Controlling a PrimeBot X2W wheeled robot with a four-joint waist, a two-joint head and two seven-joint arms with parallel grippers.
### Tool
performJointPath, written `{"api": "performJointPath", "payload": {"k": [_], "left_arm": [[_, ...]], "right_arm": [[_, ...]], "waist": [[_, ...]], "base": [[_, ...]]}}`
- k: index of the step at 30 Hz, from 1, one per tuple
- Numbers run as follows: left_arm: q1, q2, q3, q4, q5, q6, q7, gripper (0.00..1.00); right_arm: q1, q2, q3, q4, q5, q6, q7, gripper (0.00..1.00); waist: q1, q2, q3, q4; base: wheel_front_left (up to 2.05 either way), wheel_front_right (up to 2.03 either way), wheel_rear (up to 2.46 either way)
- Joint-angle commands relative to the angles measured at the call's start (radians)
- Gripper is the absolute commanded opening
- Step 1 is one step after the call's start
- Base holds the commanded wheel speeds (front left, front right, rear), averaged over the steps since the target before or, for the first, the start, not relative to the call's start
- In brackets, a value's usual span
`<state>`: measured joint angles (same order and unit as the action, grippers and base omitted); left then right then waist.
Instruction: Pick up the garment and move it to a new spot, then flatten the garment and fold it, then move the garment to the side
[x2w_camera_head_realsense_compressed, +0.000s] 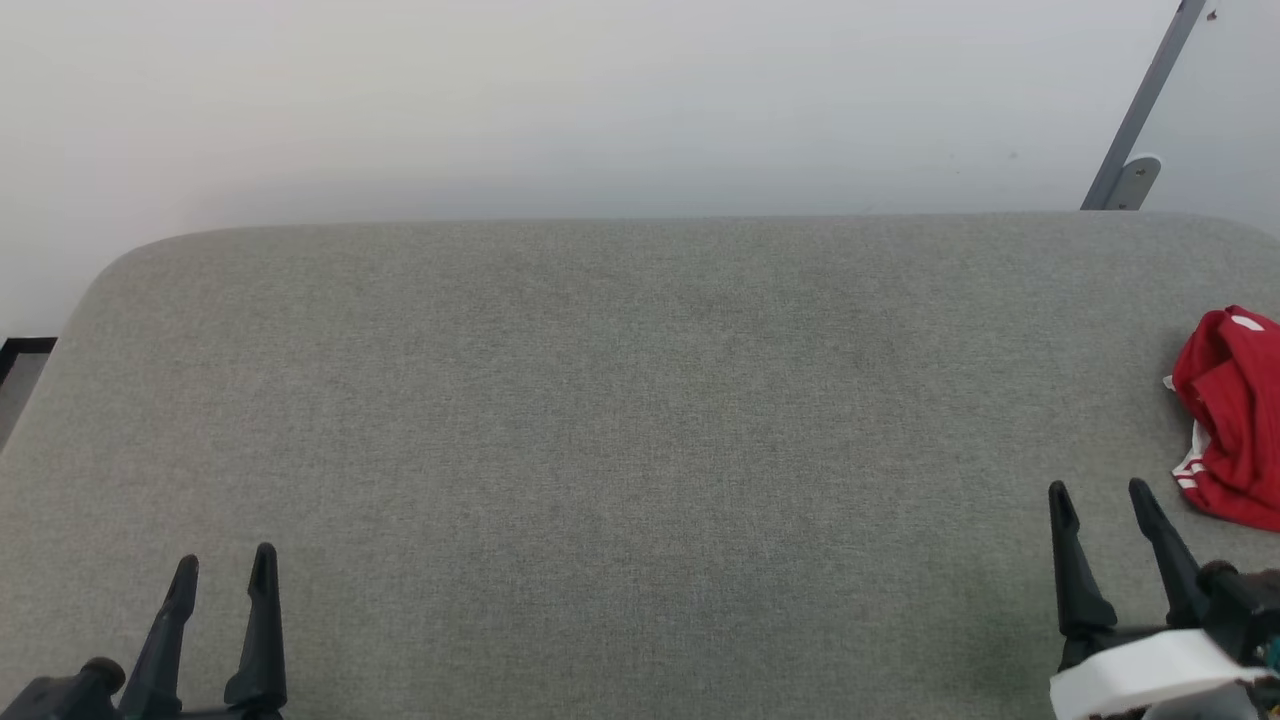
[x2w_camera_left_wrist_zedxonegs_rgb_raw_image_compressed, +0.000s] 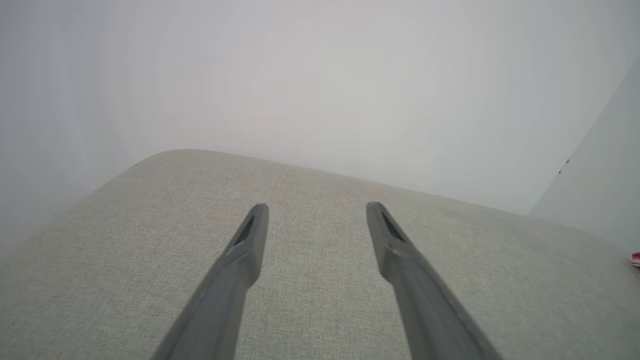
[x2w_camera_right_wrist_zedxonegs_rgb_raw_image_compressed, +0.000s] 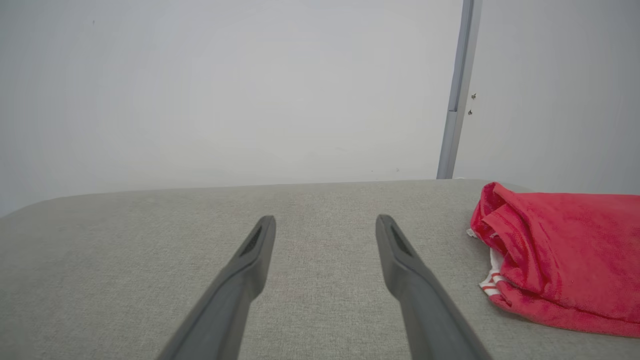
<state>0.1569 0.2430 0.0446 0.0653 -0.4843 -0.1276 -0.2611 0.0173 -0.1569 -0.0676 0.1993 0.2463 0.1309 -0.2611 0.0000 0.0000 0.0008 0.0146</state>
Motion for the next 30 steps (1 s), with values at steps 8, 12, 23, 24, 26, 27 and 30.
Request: {"api": "performJointPath", "payload": {"k": [8, 12, 23, 24, 26, 27, 30], "left_arm": [[0.024, 0.0, 0.0, -0.006, -0.008, -0.003, -0.005, 1.0], [0.023, 0.001, -0.002, -0.003, -0.009, -0.003, -0.005, 1.0], [0.023, -0.005, 0.001, 0.004, -0.002, -0.003, -0.005, 1.0], [0.022, -0.007, 0.006, 0.005, 0.001, -0.003, -0.005, 1.0], [0.013, -0.014, 0.01, 0.004, 0.001, 0.0, 0.0, 0.0], [0.013, -0.019, 0.008, 0.012, -0.001, 0.0, 0.002, 0.0], [0.012, -0.036, 0.003, 0.036, -0.014, 0.0, 0.006, 0.0]], "right_arm": [[0.053, 0.028, -0.02, -0.048, -0.004, 0.0, -0.004, 1.0], [0.057, 0.035, -0.027, -0.057, -0.007, 0.0, -0.004, 1.0], [0.072, 0.047, -0.039, -0.078, -0.014, 0.0, -0.004, 1.0], [0.073, 0.048, -0.039, -0.079, -0.014, 0.0, -0.004, 1.0], [0.061, 0.047, -0.037, -0.073, -0.009, 0.0, 0.0, 0.0], [0.061, 0.049, -0.035, -0.063, -0.008, 0.0, 0.001, 0.0], [0.066, 0.057, -0.033, -0.042, 0.008, 0.0, 0.007, 0.0]], "waist": [[0.0, 0.0, 0.005, -0.003], [0.0, 0.0, 0.006, -0.004], [0.0, 0.0, 0.006, -0.001], [0.0, 0.0, 0.006, 0.0], [0.0, 0.0, 0.005, 0.002], [0.0, 0.0, 0.005, 0.002], [0.0, 0.0, 0.005, 0.002]], "base": [[0.0, 0.0, 0.0], [0.0, 0.0, 0.0], [0.0, 0.0, 0.0], [0.0, 0.0, 0.0], [0.0, 0.0, 0.0], [0.0, 0.0, 0.0], [0.0, 0.0, 0.0]]}}
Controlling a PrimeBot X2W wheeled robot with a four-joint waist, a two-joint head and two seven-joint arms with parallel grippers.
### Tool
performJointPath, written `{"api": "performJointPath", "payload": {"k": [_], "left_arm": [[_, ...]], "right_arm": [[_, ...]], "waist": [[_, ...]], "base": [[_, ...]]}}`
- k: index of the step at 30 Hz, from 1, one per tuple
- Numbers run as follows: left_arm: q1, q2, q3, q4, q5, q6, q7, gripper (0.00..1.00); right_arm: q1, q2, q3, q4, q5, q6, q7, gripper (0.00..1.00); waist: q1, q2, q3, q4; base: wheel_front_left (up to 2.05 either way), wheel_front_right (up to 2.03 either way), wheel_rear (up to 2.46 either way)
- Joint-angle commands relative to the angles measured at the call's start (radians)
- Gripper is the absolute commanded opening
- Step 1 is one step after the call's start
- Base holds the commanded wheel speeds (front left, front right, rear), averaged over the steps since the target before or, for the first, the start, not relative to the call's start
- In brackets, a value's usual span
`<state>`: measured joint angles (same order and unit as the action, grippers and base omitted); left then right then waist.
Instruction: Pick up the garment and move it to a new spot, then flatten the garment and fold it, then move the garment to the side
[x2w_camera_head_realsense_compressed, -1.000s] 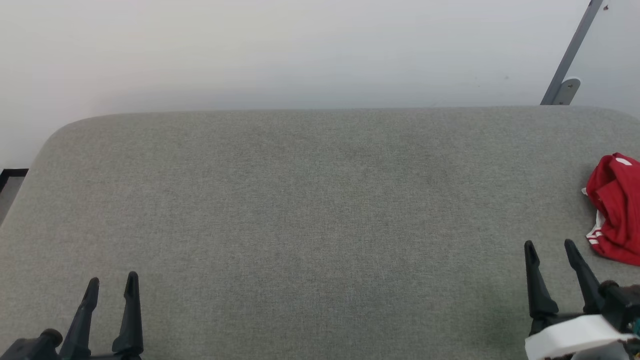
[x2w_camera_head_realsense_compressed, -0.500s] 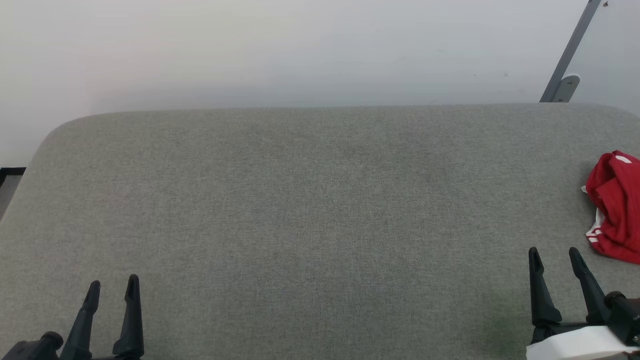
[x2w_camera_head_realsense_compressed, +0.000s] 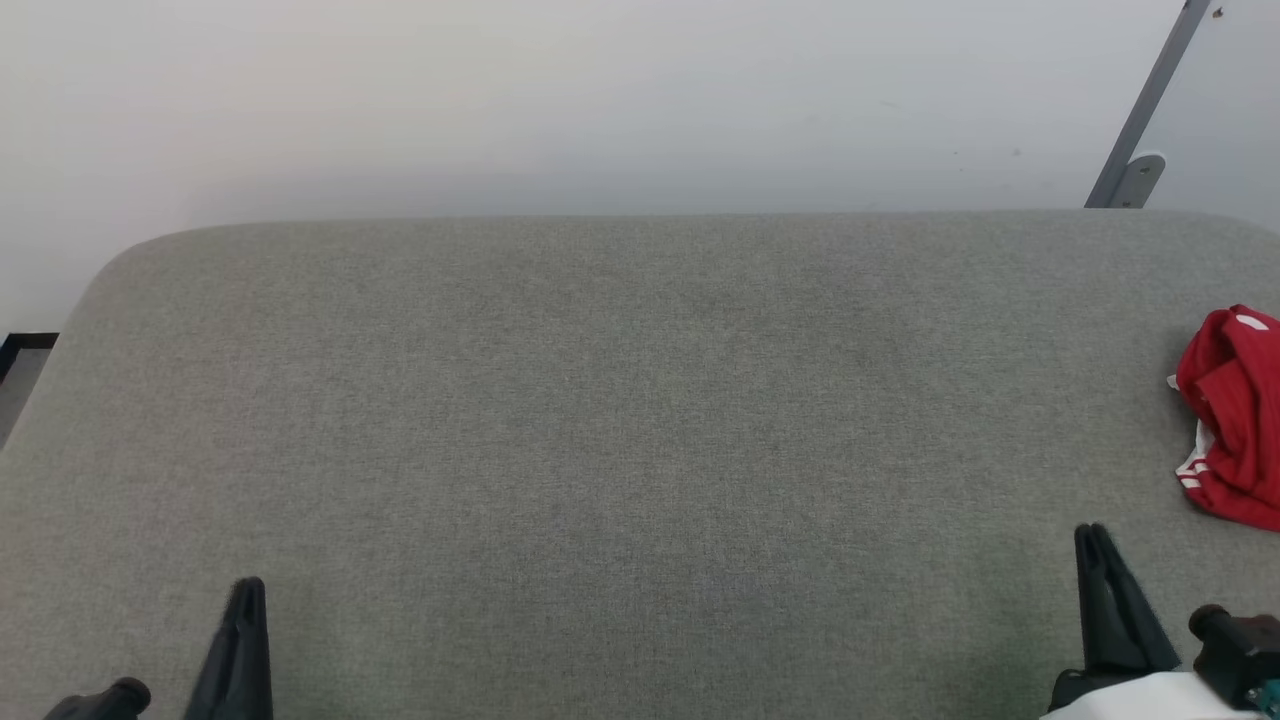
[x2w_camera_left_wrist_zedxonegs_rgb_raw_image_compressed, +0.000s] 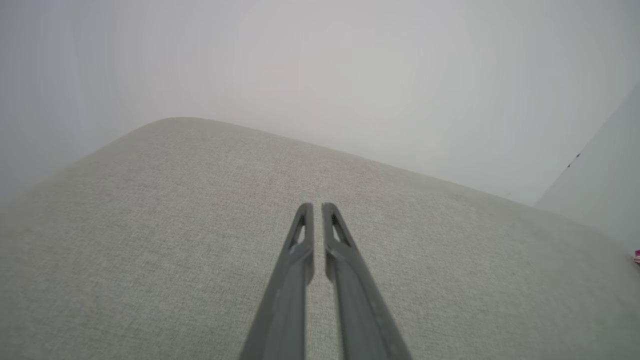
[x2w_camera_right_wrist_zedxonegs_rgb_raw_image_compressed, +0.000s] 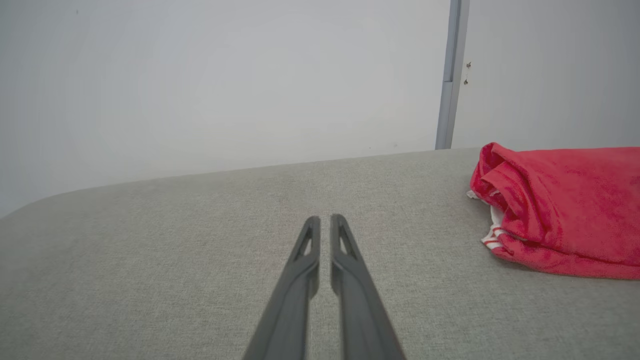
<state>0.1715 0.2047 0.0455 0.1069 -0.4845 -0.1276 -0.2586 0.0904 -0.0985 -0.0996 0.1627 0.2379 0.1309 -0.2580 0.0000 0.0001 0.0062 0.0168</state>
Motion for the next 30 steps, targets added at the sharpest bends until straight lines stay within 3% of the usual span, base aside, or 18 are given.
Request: {"api": "performJointPath", "payload": {"k": [1, 7, 30], "left_arm": [[-0.007, 0.001, 0.002, -0.004, -0.03, 0.0, 0.009, 0.0], [-0.046, -0.018, 0.009, 0.017, -0.184, 0.0, 0.057, 0.0], [-0.117, -0.054, 0.023, 0.051, -0.46, -0.001, 0.145, 0.0]], "right_arm": [[-0.011, -0.001, -0.002, -0.003, 0.036, 0.0, 0.01, 0.0], [-0.037, 0.006, -0.005, 0.007, 0.219, 0.0, 0.06, 0.0], [-0.086, 0.018, -0.007, 0.027, 0.554, 0.0, 0.15, 0.0]], "waist": [[0.0001, -0.0001, 0.0, 0.0], [0.0001, -0.0001, 0.0, -0.002], [0.0, -0.0001, -0.001, -0.005]], "base": [[0.0, 0.0, 0.0], [0.0, 0.0, 0.0], [0.0, 0.0, 0.0]]}}
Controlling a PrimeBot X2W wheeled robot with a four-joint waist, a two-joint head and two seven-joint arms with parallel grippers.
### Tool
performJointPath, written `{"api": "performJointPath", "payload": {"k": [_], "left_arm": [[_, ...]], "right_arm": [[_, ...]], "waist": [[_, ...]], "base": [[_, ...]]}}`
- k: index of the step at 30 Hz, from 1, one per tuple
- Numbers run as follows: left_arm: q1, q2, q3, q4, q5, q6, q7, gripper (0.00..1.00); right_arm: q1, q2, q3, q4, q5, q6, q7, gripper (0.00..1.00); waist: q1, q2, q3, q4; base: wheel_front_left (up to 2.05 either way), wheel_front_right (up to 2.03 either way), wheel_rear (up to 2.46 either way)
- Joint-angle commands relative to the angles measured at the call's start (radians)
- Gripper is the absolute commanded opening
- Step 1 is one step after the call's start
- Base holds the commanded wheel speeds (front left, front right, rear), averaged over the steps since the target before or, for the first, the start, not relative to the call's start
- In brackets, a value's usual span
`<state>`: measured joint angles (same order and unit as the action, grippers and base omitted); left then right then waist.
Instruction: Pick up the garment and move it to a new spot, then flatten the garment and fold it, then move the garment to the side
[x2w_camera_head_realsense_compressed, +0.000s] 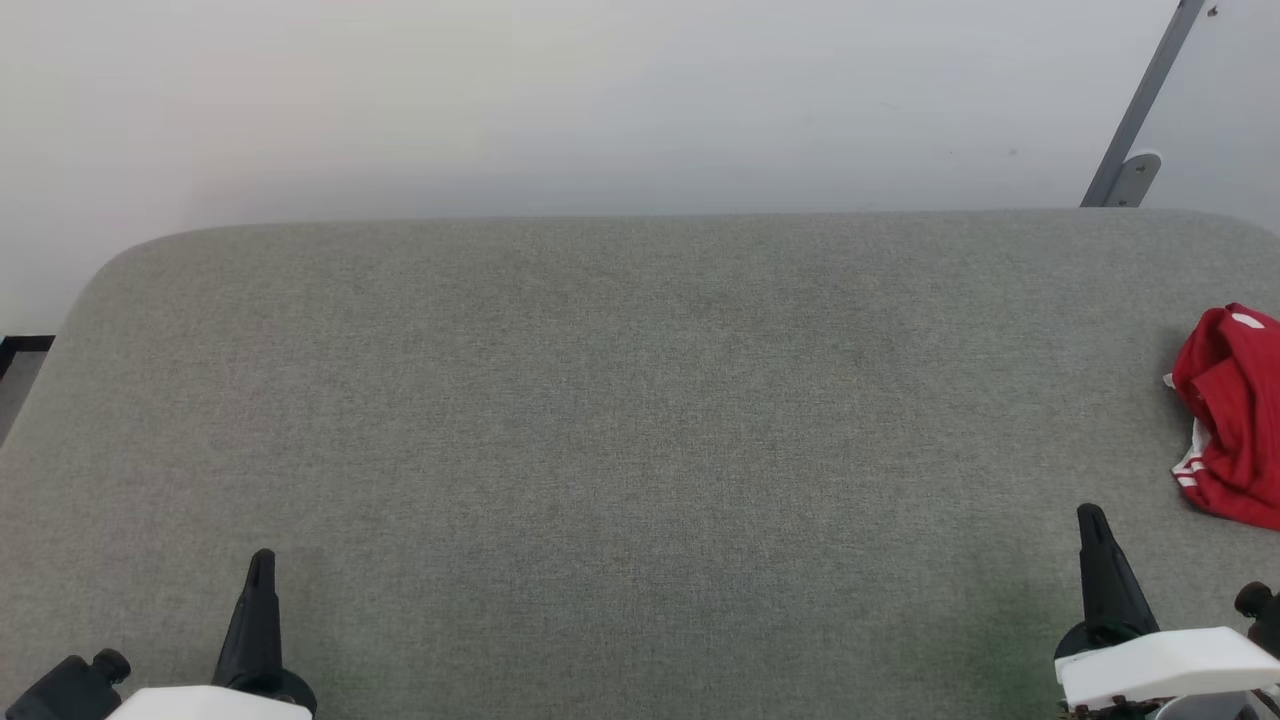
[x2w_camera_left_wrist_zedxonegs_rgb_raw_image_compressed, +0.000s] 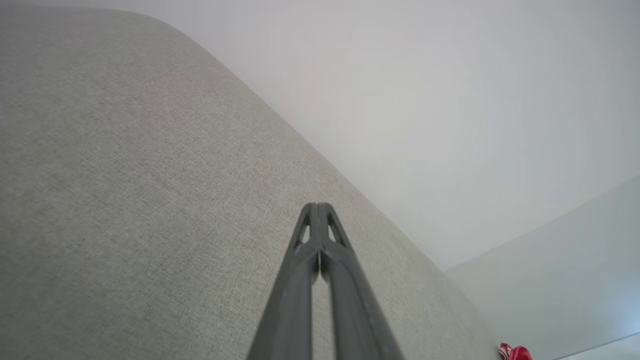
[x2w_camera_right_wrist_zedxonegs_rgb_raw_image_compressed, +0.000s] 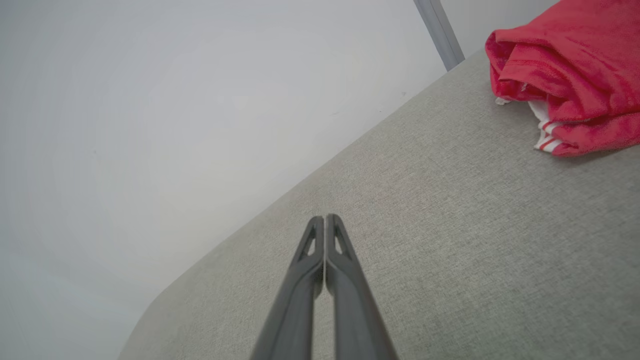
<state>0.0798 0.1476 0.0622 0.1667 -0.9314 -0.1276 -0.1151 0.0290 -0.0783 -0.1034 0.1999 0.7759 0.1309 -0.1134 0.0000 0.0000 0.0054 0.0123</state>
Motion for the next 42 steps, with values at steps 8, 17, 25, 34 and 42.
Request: {"api": "performJointPath", "payload": {"k": [8, 17, 25, 34, 42], "left_arm": [[-0.048, -0.008, 0.012, 0.002, -0.099, -0.002, 0.03, 0.0], [-0.07, -0.021, 0.017, 0.013, -0.185, -0.002, 0.059, 0.0], [-0.089, -0.031, 0.021, 0.022, -0.256, -0.003, 0.083, 0.0], [-0.106, -0.039, 0.025, 0.03, -0.323, -0.003, 0.105, 0.0], [-0.12, -0.049, 0.029, 0.038, -0.384, -0.003, 0.125, 0.0]], "right_arm": [[-0.039, 0.002, -0.005, -0.003, 0.119, 0.0, 0.034, 0.0], [-0.055, 0.005, -0.006, 0.004, 0.226, 0.0, 0.063, 0.0], [-0.069, 0.009, -0.007, 0.009, 0.312, 0.0, 0.087, 0.0], [-0.08, 0.012, -0.008, 0.014, 0.393, 0.0, 0.109, 0.0], [-0.091, 0.015, -0.009, 0.019, 0.468, 0.0, 0.131, 0.0]], "waist": [[0.0, 0.0, 0.0, -0.001], [0.0, 0.0, 0.0, -0.002], [0.0, 0.0, -0.001, -0.003], [0.0, 0.0, -0.001, -0.004], [0.0, 0.0, -0.001, -0.006]], "base": [[0.0, 0.0, 0.0], [0.0, 0.0, 0.0], [0.0, 0.0, 0.0], [0.0, 0.0, 0.0], [0.0, 0.0, 0.0]]}}
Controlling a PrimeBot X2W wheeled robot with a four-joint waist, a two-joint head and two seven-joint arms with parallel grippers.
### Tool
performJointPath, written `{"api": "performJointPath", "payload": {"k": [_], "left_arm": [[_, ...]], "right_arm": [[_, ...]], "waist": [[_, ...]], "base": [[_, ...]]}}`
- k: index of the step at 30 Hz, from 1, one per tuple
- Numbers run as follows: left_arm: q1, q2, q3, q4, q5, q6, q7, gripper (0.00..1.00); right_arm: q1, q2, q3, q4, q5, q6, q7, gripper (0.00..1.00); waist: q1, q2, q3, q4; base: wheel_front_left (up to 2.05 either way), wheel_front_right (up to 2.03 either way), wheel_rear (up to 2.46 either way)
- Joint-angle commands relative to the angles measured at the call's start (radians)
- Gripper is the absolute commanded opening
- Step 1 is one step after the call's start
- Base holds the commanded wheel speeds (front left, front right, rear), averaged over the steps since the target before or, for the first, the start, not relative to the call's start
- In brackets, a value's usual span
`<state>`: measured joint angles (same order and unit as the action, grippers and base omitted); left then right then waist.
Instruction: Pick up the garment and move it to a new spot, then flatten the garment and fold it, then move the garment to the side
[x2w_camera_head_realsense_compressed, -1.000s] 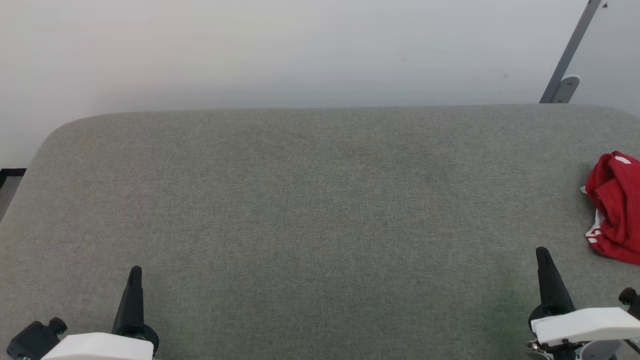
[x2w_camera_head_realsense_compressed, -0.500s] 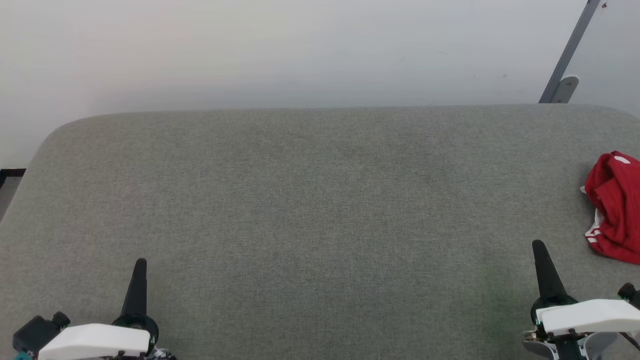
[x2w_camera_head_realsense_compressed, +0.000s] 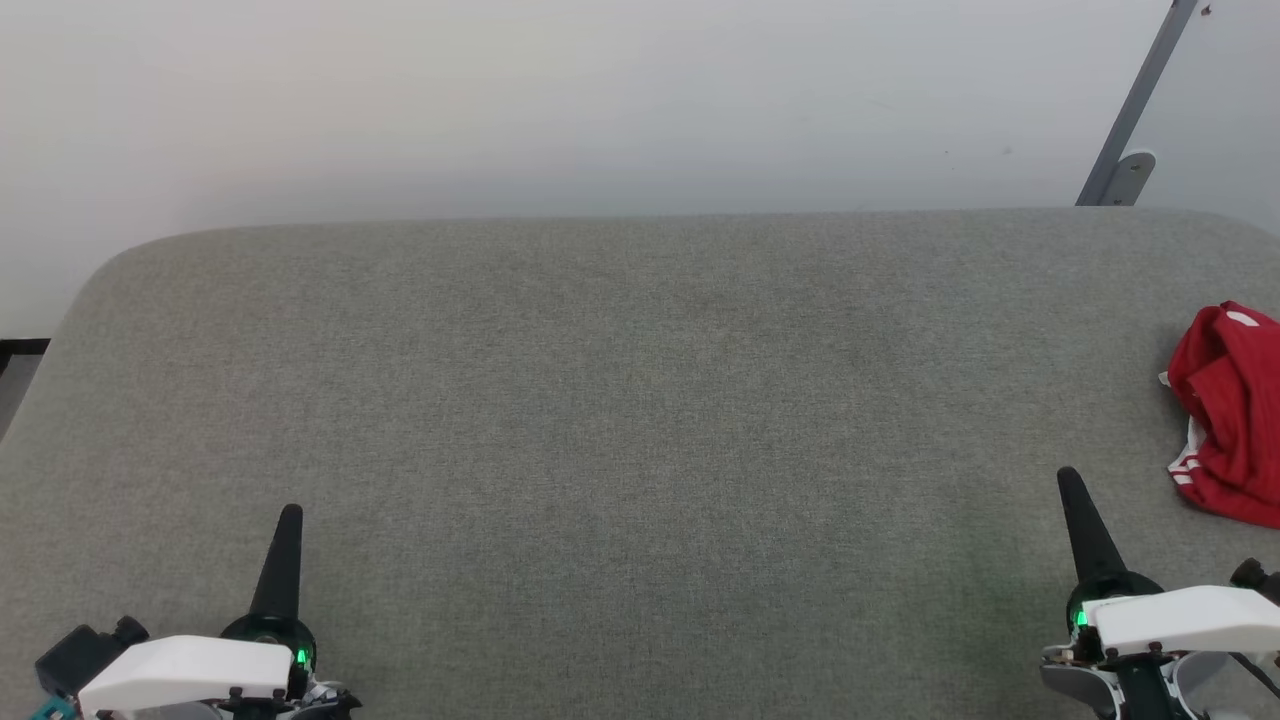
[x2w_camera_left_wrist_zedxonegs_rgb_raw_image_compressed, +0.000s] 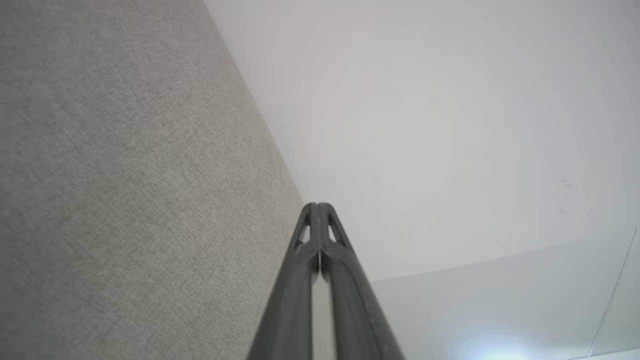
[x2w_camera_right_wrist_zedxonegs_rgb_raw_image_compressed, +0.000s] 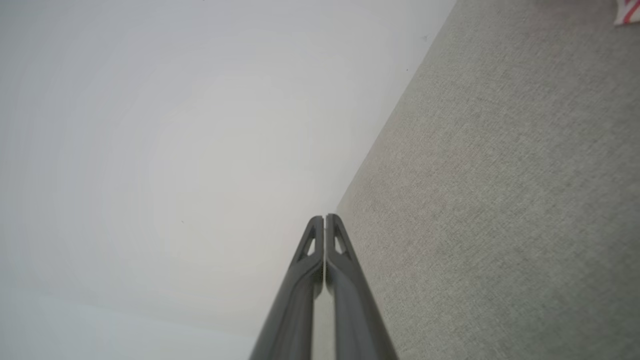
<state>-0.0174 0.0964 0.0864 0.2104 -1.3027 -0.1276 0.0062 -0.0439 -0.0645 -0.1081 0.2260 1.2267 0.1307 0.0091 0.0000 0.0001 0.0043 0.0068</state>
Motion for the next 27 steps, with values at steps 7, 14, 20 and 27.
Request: {"api": "performJointPath", "payload": {"k": [7, 14, 20, 27], "left_arm": [[-0.034, -0.006, 0.009, 0.002, -0.062, -0.004, 0.022, 0.0], [-0.05, -0.014, 0.012, 0.01, -0.117, -0.004, 0.041, 0.0], [-0.059, -0.019, 0.015, 0.015, -0.156, -0.004, 0.053, 0.0], [-0.069, -0.025, 0.018, 0.02, -0.197, -0.005, 0.067, 0.0]], "right_arm": [[-0.028, 0.004, -0.005, -0.003, 0.079, 0.0, 0.024, 0.0], [-0.036, 0.007, -0.006, 0.002, 0.145, 0.0, 0.042, 0.0], [-0.043, 0.009, -0.006, 0.006, 0.192, 0.0, 0.055, 0.0], [-0.051, 0.011, -0.007, 0.01, 0.244, 0.0, 0.07, 0.0]], "waist": [[0.0, -0.0001, 0.0, -0.001], [0.0, -0.0001, 0.0, -0.002], [0.0, -0.0001, -0.001, -0.003], [0.0, -0.0001, -0.001, -0.004]], "base": [[0.0, 0.0, 0.0], [0.0, 0.0, 0.0], [0.0, 0.0, 0.0], [0.0, 0.0, 0.0]]}}
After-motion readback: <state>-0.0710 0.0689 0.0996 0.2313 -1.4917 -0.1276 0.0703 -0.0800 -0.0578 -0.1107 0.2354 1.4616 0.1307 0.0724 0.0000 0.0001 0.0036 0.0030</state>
